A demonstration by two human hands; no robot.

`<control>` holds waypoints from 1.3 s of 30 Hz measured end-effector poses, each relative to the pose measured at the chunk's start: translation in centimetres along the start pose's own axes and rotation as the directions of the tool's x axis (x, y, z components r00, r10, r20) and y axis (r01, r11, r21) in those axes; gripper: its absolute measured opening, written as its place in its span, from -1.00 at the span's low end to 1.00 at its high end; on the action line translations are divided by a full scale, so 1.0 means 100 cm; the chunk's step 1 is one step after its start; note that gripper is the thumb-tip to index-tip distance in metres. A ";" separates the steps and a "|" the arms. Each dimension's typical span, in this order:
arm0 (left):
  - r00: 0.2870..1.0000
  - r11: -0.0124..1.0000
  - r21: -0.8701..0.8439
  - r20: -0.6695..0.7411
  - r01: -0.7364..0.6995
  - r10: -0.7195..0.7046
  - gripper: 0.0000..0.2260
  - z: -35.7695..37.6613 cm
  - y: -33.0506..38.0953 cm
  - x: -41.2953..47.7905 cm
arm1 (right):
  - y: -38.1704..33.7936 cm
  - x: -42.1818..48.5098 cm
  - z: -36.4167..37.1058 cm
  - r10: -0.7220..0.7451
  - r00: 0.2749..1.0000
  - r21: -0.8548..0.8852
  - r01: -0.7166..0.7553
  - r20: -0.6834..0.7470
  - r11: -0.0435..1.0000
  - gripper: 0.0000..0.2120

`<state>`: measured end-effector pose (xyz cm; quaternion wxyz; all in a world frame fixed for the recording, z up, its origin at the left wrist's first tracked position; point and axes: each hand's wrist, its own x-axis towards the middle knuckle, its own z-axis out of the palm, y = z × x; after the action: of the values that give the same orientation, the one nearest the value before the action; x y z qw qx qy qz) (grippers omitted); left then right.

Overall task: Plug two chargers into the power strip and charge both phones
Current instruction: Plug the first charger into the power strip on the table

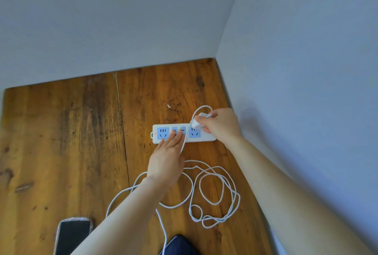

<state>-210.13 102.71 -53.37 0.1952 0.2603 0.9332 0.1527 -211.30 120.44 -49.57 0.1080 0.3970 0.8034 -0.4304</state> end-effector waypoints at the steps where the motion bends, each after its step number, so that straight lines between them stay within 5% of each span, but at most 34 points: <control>1: 1.000 1.000 -0.006 -0.002 0.009 -0.009 -0.42 -0.001 0.000 0.000 | -0.002 0.002 -0.001 0.006 1.000 -0.021 -0.006 0.013 1.000 -0.67; 14: 0.998 0.998 -0.041 0.037 0.044 -0.043 -0.36 -0.005 0.003 0.001 | -0.017 0.000 0.005 -0.082 0.997 -0.271 0.081 0.009 0.959 -0.59; 19: 0.997 0.999 -0.006 0.070 0.040 -0.039 -0.33 -0.006 0.002 0.001 | -0.011 -0.017 0.017 -0.181 0.983 -0.241 0.169 -0.028 0.956 -0.62; 39: 0.992 0.999 0.042 0.125 0.026 -0.031 -0.25 0.000 -0.005 0.006 | -0.010 -0.025 0.027 -0.191 0.978 -0.226 0.168 -0.086 0.960 -0.67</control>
<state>-210.83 102.65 -53.69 0.2505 0.2599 0.9256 0.1143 -210.80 116.62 -49.35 0.0681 0.3308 0.8829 -0.3262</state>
